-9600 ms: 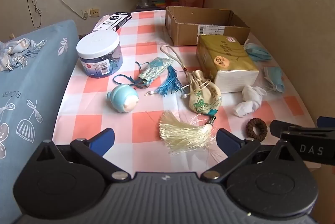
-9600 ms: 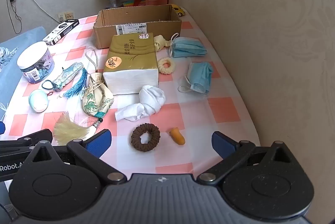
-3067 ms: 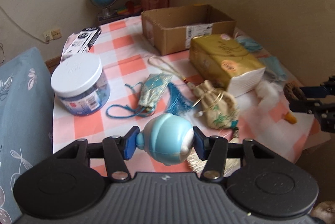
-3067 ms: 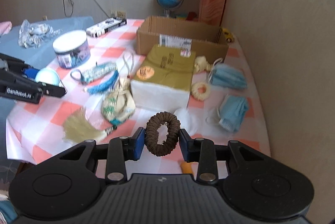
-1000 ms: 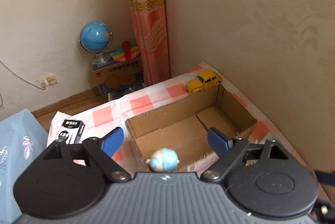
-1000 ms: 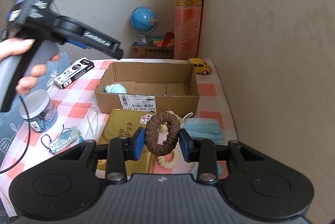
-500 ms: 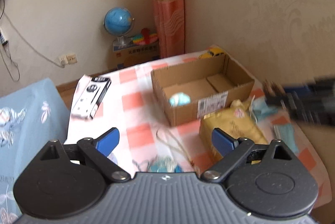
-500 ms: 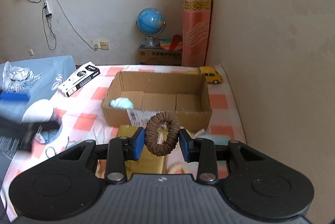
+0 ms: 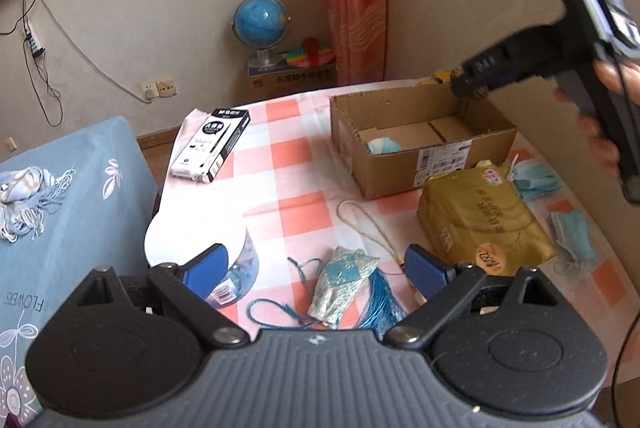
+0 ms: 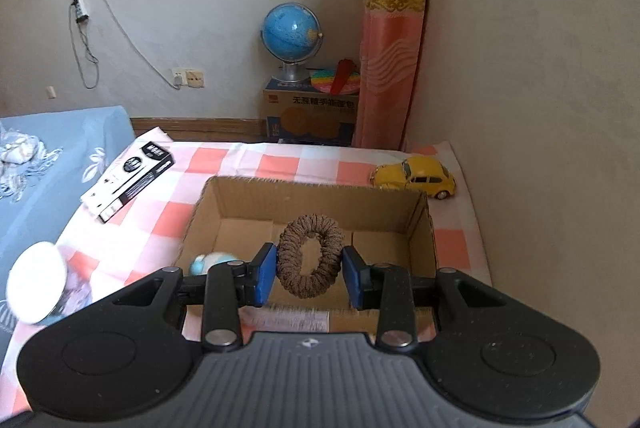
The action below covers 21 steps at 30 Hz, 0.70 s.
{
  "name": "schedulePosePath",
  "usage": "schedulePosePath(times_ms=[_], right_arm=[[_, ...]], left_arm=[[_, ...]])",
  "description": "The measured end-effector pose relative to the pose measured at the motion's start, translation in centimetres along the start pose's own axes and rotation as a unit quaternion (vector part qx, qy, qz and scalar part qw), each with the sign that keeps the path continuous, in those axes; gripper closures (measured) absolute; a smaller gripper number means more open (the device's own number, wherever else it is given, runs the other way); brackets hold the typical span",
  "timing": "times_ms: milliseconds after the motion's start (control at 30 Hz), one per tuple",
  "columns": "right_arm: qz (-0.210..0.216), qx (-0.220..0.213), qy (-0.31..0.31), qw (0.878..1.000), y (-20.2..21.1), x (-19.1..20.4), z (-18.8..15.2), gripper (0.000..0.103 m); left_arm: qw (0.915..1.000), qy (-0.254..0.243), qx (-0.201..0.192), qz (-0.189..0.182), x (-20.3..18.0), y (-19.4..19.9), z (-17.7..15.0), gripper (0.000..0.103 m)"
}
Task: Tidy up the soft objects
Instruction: 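Open the left gripper over the box while the right drops the hair tie in, then grasp the small orange earplug with the right gripper while the left returns to the table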
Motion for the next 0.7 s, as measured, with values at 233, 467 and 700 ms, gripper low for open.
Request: schedulePosePath(times_ms=[233,467,700], right_arm=[[-0.009,-0.011,-0.006,1.0,-1.7,-0.5,1.0,0.007],[-0.012,-0.015,-0.019,1.0,0.6,-0.7,-0.2,0.0],[-0.025,-0.02,-0.014,0.999,4.5,-0.3,-2.8,0.0]], left_arm=[[0.9999,0.009,0.008,0.001,0.8,-0.8,-0.6,0.008],[0.9998,0.012,0.012,-0.009,0.9,-1.1,-0.8,0.008],[0.9998,0.004,0.006,-0.019,0.6,-0.4,-0.8,0.008]])
Point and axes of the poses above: each gripper's, at about its wrist camera, not at the fingertips, and y roughly against the way its jaws point, x to its left, z to its top, the point moved 7 cm from there along -y, roughly the way its jaws point, and after that the axes turned 2 degrees about -x, right-handed, at the moved point
